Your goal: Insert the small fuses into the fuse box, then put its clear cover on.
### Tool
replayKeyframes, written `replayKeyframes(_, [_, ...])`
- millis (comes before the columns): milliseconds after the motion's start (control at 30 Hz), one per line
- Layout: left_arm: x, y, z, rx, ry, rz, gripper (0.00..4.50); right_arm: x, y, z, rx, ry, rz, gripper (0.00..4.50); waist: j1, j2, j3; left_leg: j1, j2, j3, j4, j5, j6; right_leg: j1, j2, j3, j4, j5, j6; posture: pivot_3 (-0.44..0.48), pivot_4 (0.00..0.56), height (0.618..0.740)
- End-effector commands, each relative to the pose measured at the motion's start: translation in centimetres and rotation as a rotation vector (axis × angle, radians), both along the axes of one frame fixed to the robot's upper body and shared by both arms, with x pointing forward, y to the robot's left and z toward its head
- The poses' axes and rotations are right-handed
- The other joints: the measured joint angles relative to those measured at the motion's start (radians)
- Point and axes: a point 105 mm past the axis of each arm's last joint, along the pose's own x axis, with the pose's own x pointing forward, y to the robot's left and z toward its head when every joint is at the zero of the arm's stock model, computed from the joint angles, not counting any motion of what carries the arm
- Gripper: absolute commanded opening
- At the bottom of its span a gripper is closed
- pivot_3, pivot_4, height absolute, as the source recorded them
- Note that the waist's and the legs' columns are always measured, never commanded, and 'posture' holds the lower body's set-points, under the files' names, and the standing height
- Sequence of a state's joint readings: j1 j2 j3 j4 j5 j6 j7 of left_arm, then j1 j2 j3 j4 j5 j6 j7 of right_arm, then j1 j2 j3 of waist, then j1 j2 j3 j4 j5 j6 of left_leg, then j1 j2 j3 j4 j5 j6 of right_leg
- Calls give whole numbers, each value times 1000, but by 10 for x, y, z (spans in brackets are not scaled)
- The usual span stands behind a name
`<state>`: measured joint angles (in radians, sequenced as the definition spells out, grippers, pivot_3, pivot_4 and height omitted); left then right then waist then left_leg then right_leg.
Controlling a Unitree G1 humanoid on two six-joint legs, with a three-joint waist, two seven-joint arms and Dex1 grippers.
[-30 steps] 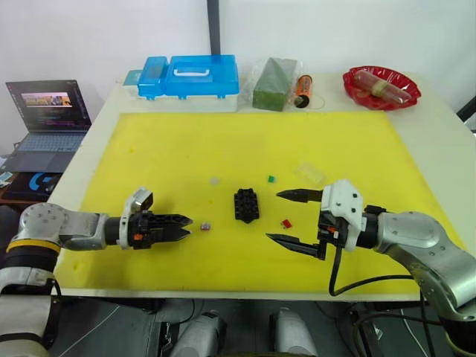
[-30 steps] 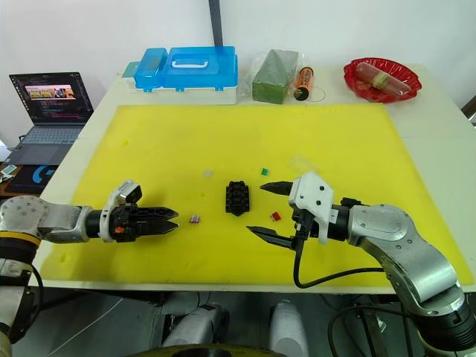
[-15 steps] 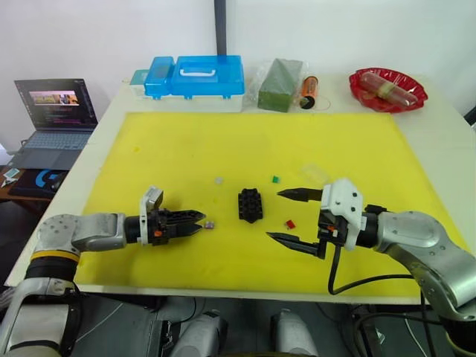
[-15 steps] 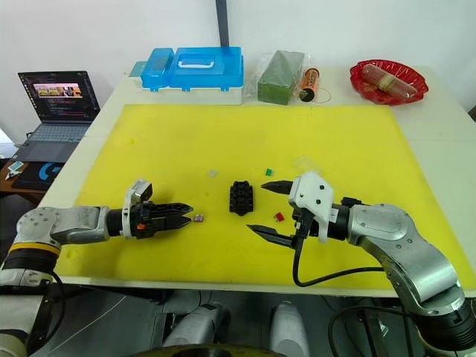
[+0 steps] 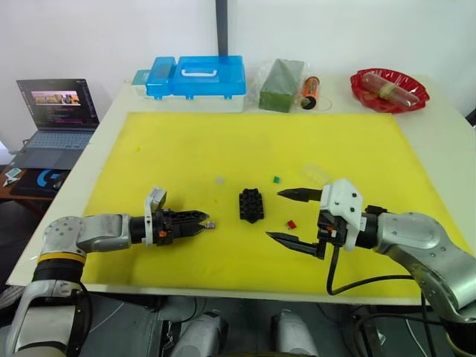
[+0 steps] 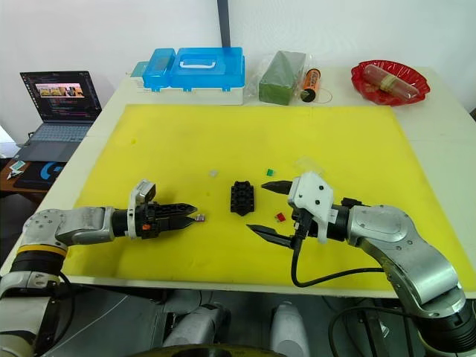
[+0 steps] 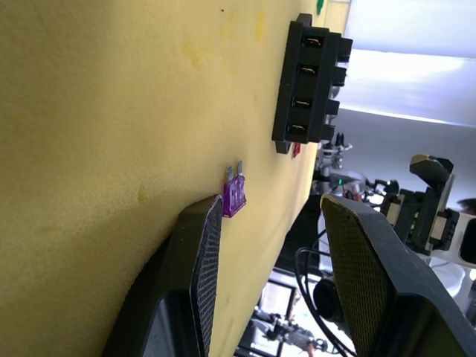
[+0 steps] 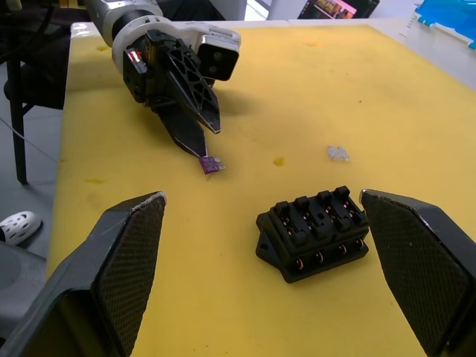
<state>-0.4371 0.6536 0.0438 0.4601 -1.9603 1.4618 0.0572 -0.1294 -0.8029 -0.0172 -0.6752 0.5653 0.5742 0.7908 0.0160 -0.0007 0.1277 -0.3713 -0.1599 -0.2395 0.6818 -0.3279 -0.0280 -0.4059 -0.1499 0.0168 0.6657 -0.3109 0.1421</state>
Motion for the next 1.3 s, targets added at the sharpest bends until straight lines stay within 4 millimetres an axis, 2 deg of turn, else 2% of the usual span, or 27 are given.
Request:
replayKeyframes(33, [-8, -14, -7, -17, 27, -56, 2250, -5, 4, 12, 16, -52, 17, 4500, 2, 0, 0, 0, 0, 0, 0, 0, 0, 0, 0, 0, 0, 0, 0, 0, 150, 740])
replayKeyframes(433, [-17, -21, -19, 41, 52, -89, 2250, -5, 3, 8, 17, -49, 11, 4500, 1, 0, 0, 0, 0, 0, 0, 0, 0, 0, 0, 1, 0, 0, 0, 0, 150, 740])
replayKeyframes(533, [-18, -21, -28, 87, 64, -69, 2250, -6, 3, 7, 18, -48, 10, 4500, 1, 1, -1, 0, 0, 0, 0, 0, 0, 0, 0, 1, 0, 0, 0, 0, 150, 740])
replayKeyframes(633, [-20, -17, -39, 151, 83, -54, 1639, -6, 3, 7, 18, -49, 8, 4500, 1, 3, -3, 0, 0, 0, 0, 0, 0, 0, 0, 1, 0, 0, 0, 0, 150, 740])
replayKeyframes(733, [-22, -14, -45, 190, 93, -51, 664, -5, 3, 7, 19, -48, 7, 4500, -1, 4, -5, 1, 0, 1, -1, 0, 0, 0, 0, 2, 0, 0, 0, 0, 150, 740])
replayKeyframes(767, [-21, -14, -44, 185, 92, -45, 214, -5, 3, 7, 20, -48, 7, 4500, -1, 5, -5, 2, 0, 2, -2, 0, 0, 0, 0, 2, 0, 0, 0, 0, 150, 740])
replayKeyframes(800, [-20, -14, -42, 176, 91, -36, 16, -4, 3, 7, 21, -48, 6, 4500, -2, 6, -6, 2, 0, 3, -2, 0, 0, 0, 0, 3, 0, 0, 0, 0, 150, 740])
replayKeyframes(1133, [-19, -9, -32, 142, 68, -19, 16, -2, 3, 6, 23, -52, 2, 4500, -4, 6, -7, 4, 1, 6, -4, -1, 1, 0, 0, 6, 0, 0, 0, 0, 150, 740])
replayKeyframes(1300, [-10, -3, 15, 65, -65, -118, 16, 4, 2, 9, 28, -64, -4, 4500, -4, 4, -6, 4, 1, 8, -4, -1, 1, -2, 1, 7, 0, 0, 0, 0, 150, 740])
